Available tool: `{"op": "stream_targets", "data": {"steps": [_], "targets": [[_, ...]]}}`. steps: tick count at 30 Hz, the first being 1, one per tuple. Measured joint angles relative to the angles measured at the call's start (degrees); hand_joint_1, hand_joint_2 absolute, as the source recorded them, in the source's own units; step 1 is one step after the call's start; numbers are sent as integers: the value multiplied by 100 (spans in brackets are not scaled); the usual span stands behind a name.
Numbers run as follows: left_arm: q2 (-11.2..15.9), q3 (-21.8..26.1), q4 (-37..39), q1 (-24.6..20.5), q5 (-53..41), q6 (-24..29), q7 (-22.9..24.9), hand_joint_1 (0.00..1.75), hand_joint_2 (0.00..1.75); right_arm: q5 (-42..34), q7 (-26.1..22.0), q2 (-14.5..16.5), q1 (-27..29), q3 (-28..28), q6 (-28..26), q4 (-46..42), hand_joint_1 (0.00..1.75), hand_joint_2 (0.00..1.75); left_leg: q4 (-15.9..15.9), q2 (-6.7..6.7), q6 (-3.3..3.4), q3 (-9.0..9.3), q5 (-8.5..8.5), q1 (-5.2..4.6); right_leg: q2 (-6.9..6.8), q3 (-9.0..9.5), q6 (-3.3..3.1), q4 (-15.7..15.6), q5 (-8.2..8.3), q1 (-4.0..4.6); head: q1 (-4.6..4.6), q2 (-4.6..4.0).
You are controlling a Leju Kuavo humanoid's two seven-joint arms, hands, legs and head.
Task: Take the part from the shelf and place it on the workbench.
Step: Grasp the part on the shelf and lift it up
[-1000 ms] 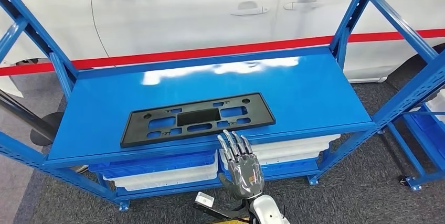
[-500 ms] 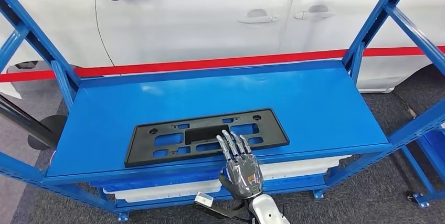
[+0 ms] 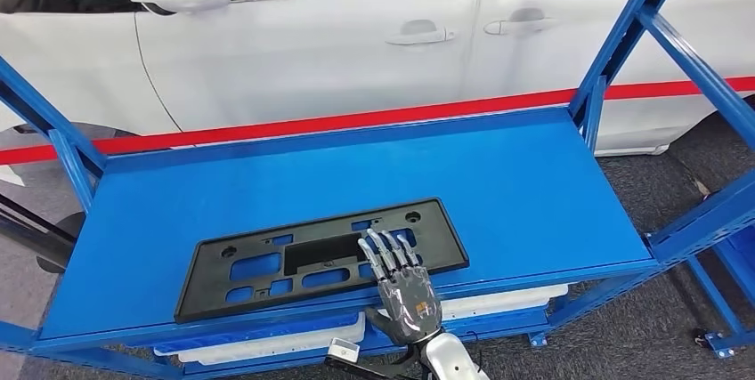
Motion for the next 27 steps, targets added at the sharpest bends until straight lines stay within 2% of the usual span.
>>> {"op": "stream_targets", "data": {"steps": [2,3,4,6,7,10,11,12,13,15,16,17,21,23,25,26,27], "targets": [[3,6,-1,-7,0,1,-7,0,0,-23,-2,0,5,-2,1,-3,0,175,-349,4,59,78,70,-42,2,0,49,-1,-13,7,-1,0],[4,8,-2,-5,-1,2,-10,0,0,-38,-10,0,7,-3,1,-9,0,175,-346,0,80,58,37,-60,6,-4,82,-4,-14,5,0,0],[4,9,-2,1,-4,2,-15,0,0,-60,-26,0,5,-5,1,-19,0,175,-372,-7,113,64,79,-58,11,-9,115,-6,-20,7,-1,0],[1,13,-1,16,-16,1,-26,0,0,-135,-104,-1,15,-13,1,-42,0,175,-446,-2,170,111,263,-18,10,-38,177,113,-100,14,1,0],[-1,16,0,17,-24,0,-32,0,0,-181,-155,-2,21,-19,1,-54,0,175,-480,6,193,127,325,6,7,-119,209,305,-233,11,1,0],[-3,34,0,16,-65,-1,-39,0,0,-318,-326,-2,35,-46,0,-101,0,175,-492,42,218,103,365,18,-9,-582,289,1282,-777,-52,1,0],[-3,40,0,18,-81,-1,-39,0,0,-351,-377,-2,38,-52,-1,-127,0,175,-487,51,216,96,364,19,-15,-672,313,1480,-833,-78,1,0],[-5,44,-1,19,-98,-1,-39,0,0,-379,-415,-1,40,-54,-1,-159,0,175,-476,54,208,93,360,23,-20,-662,335,1482,-775,-104,1,0],[-8,47,-1,20,-112,-2,-39,0,0,-395,-437,0,40,-55,-1,-195,0,175,-458,50,195,94,351,31,-26,-539,355,1268,-617,-131,1,0],[-15,53,-1,19,-131,-11,-39,0,0,-408,-448,3,36,-55,-1,-273,0,175,-401,29,139,94,316,40,-30,-143,374,538,-275,-166,1,0],[-16,59,0,19,-133,-16,-39,0,0,-409,-443,10,33,-55,-2,-308,0,175,-370,14,99,90,297,36,-24,-3,359,262,-182,-168,1,0],[-16,70,0,18,-134,-21,-40,0,0,-409,-435,16,30,-55,-2,-340,0,175,-353,4,59,87,286,29,-18,64,333,119,-155,-160,1,0],[-24,129,-1,20,-136,-46,-46,0,0,-414,-404,38,24,-46,-3,-435,0,175,-333,-8,-83,83,243,48,-17,82,176,53,-140,-142,-1,0],[-31,142,0,20,-136,-56,-48,0,0,-419,-395,45,15,-28,-3,-468,0,175,92,-5,-125,-99,-21,58,-29,101,115,25,-131,-154,-1,0],[-32,149,0,25,-136,-60,-48,0,0,-422,-392,44,9,-14,-3,-478,0,175,872,-2,-148,-467,-372,60,-40,104,83,24,-143,-134,0,0],[-31,151,0,32,-136,-64,-48,0,0,-423,-390,44,9,-10,-3,-477,0,175,1159,-2,-150,-616,-449,60,-43,108,74,26,-150,-120,-1,0],[-32,152,0,41,-136,-71,-48,0,0,-425,-377,44,6,-6,-3,-477,0,175,1244,-2,-142,-673,-413,59,-42,117,66,27,-158,-107,0,0]]}}
